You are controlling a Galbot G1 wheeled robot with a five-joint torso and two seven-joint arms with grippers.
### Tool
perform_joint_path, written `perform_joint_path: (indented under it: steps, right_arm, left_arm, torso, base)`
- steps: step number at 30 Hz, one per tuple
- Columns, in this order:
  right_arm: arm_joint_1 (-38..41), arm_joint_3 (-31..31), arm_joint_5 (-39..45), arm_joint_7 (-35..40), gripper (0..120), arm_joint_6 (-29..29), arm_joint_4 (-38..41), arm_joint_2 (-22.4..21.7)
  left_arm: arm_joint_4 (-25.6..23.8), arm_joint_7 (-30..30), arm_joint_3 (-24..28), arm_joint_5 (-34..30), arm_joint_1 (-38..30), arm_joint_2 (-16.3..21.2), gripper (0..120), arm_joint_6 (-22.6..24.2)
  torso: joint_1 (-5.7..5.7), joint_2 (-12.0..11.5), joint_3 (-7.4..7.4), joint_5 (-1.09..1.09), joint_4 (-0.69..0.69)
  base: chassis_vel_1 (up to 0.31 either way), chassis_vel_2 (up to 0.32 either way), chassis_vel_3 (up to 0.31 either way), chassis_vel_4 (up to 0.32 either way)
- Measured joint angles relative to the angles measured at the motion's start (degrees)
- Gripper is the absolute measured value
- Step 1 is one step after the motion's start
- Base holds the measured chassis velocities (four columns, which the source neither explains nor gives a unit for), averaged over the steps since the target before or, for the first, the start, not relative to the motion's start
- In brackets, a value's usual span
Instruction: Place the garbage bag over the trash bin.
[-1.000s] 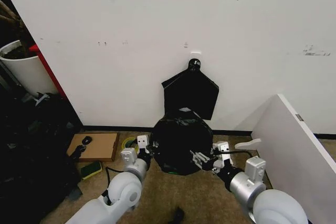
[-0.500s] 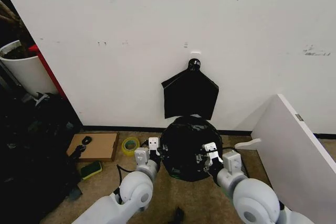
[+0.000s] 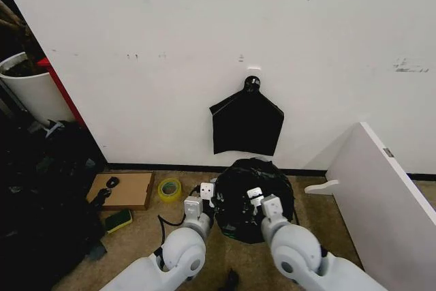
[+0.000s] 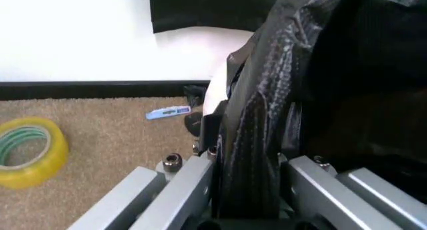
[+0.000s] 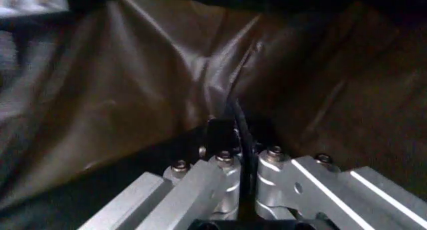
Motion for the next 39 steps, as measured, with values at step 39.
perform_joint_path:
  steps: [39]
  right_arm:
    - [8.8,-3.6,-3.5,-0.3,0,2.8,-21.5,7.8]
  left_arm:
    - [-6.4,4.1,-3.6,-1.2,5.5,2.9,0,-0.1]
  torso:
    - [0.0,0.0,0.0,0.0,-0.01]
  base:
    - [0.0,0.0,0.0,0.0]
